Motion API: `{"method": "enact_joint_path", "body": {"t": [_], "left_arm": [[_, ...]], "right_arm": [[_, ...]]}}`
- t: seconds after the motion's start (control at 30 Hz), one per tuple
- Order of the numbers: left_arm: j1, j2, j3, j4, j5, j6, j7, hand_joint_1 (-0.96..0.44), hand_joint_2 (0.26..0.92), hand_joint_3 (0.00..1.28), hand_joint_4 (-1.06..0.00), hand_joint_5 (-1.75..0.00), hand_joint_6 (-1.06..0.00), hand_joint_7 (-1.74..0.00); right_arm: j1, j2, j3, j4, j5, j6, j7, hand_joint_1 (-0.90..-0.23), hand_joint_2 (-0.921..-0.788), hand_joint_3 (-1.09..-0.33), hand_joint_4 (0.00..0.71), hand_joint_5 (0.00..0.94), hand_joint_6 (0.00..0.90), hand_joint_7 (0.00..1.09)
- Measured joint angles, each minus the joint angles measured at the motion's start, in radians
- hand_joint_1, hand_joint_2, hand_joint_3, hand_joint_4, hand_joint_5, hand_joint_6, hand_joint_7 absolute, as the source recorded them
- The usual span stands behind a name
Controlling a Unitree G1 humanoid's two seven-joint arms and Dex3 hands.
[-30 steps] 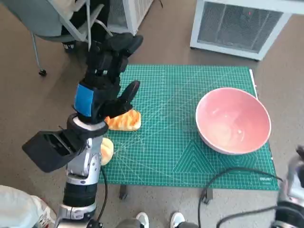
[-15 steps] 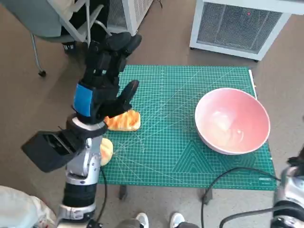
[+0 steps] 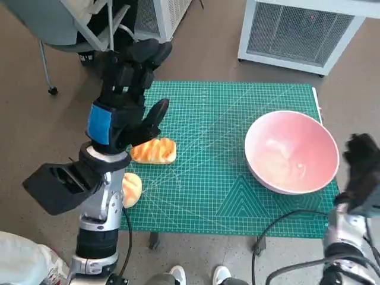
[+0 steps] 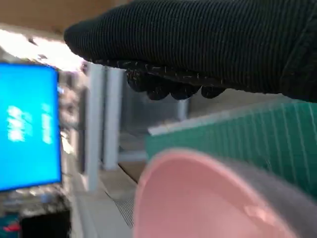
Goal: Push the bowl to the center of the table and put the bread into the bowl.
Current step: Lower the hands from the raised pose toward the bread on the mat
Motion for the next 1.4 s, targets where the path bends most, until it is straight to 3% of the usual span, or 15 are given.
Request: {"method": "enact_joint_path", "body": {"t": [0.5,0.87,1.4], "left_arm": [[0.019,0.022,0.011,-0.032,0.0,0.002,0.0,-0.39,0.846,0.55,0.0,-0.57,0.0,-0.89],[0.045,0.028,0.02,-0.059,-0.004,0.023,0.007,-0.4,0.856,0.53,0.0,-0.58,0.0,-0.91],[0.083,0.036,0.047,-0.1,-0.007,0.039,0.022,-0.38,0.862,0.51,0.0,-0.58,0.0,-0.9]], "right_arm": [[-0.091,0.077,0.037,0.018,-0.008,0.091,0.028,-0.463,-0.921,-0.8,0.314,0.007,0.132,0.4],[-0.145,0.121,0.077,0.023,-0.01,0.113,0.029,-0.484,-0.921,-0.799,0.328,0.008,0.087,0.48],[-0.215,0.19,0.103,0.03,-0.011,0.156,0.035,-0.487,-0.921,-0.802,0.327,0.004,0.082,0.52]]}}
